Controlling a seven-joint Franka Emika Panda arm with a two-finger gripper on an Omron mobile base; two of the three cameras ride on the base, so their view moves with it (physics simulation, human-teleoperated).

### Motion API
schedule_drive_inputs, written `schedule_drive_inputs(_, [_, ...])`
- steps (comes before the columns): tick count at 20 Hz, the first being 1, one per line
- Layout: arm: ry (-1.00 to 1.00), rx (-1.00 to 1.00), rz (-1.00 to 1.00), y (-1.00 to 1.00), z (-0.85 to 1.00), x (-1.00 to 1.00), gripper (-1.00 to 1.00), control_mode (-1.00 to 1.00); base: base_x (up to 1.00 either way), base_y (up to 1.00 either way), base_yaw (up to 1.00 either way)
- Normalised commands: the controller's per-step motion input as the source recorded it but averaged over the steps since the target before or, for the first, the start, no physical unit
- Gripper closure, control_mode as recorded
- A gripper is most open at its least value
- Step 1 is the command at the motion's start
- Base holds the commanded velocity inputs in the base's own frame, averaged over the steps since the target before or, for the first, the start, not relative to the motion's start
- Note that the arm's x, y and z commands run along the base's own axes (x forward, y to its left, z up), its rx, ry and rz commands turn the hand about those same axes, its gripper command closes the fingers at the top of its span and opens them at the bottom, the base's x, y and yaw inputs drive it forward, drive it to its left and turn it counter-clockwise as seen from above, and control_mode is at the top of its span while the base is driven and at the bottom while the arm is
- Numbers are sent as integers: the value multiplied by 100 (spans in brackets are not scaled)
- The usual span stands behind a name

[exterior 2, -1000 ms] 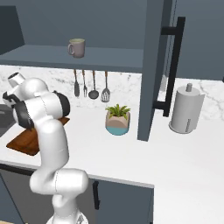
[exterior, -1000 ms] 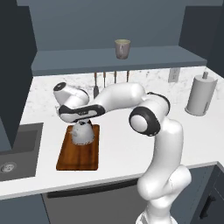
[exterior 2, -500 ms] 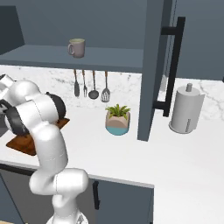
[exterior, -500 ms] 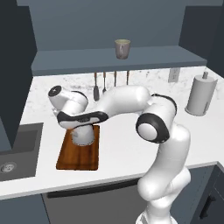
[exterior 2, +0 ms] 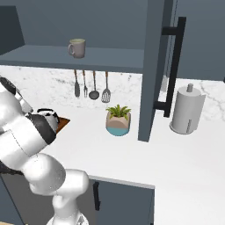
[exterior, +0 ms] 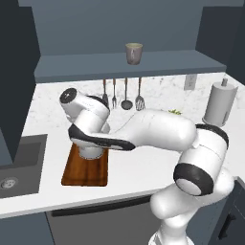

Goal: Pick the kettle from the counter and place it on the tray. Then pick the mug from the cabinet and place it on the tray. Then close the cabinet doors.

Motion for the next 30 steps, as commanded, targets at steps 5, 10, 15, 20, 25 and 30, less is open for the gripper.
schedule_drive_inputs(5, [0,2,0,-100,59,-71,-100,-100,0,0,0])
schedule_drive_inputs(10, [-4,12,1,-69,5,-40,-100,-100,0,0,0])
schedule_drive_inputs(15, [-5,6,14,-39,24,-35,-100,-100,0,0,0])
schedule_drive_inputs(20, [-1,0,19,-38,97,-21,-100,-100,0,0,0])
schedule_drive_inputs(25, [1,0,7,-34,100,-8,-100,-100,0,0,0])
schedule_drive_inputs(30, [6,-6,0,-9,92,-1,-100,-100,0,0,0])
